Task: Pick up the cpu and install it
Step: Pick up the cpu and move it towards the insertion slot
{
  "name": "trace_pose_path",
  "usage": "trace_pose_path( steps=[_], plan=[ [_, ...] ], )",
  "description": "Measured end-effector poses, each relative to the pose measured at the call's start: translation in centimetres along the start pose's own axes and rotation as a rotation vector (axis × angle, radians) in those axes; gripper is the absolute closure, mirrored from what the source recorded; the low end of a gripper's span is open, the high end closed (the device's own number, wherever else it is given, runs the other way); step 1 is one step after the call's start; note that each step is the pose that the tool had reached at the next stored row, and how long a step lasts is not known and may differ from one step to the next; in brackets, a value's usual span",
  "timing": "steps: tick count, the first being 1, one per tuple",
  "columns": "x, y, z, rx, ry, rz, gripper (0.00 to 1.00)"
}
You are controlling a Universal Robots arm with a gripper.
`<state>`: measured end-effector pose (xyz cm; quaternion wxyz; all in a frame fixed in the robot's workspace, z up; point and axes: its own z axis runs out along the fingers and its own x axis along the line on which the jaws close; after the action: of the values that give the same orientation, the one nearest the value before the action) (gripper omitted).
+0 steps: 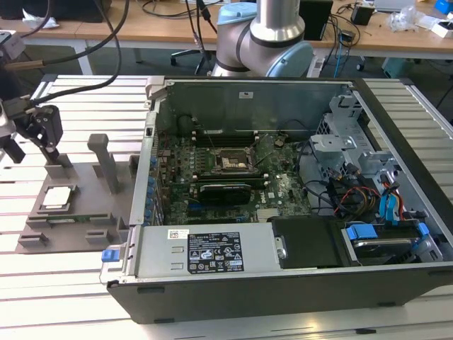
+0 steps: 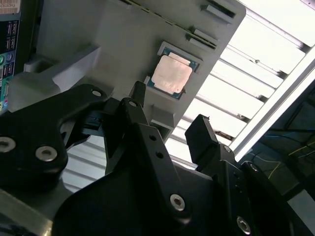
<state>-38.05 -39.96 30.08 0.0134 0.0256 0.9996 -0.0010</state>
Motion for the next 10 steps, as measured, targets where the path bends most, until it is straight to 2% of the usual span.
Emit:
trace_pose_path(
  steps=[3, 6, 10],
  plan=[
    [0.08, -0.01, 0.05, 0.0002, 0.0003, -0.012, 0.40],
    [0.16, -0.01, 0.46, -0.0002, 0.0001, -0.021, 0.40],
    [0.20, -0.02, 0.64, -0.0003, 0.0001, -0.024, 0.40]
  ],
)
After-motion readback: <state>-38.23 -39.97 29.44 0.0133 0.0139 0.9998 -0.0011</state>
